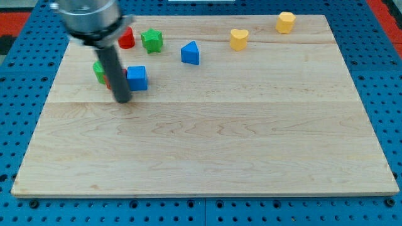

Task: Push the yellow heart to the right

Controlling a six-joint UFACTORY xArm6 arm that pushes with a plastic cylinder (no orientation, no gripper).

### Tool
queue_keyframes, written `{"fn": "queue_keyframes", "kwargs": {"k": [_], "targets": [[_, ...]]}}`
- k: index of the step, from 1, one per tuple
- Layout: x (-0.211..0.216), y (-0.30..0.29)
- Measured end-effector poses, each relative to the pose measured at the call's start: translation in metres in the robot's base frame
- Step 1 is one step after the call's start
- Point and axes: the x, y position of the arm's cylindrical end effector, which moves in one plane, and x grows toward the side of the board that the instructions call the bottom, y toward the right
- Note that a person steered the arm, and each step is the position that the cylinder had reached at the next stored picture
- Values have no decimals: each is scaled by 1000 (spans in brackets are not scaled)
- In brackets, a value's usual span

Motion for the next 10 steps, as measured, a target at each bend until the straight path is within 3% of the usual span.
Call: {"fn": "queue_keyframes", "kwargs": {"k": [1, 2, 3, 4, 7, 10], "targets": [[12, 31], [-26, 103], [-72, 114], [-91, 115], [-97, 151], [-165, 136]]}}
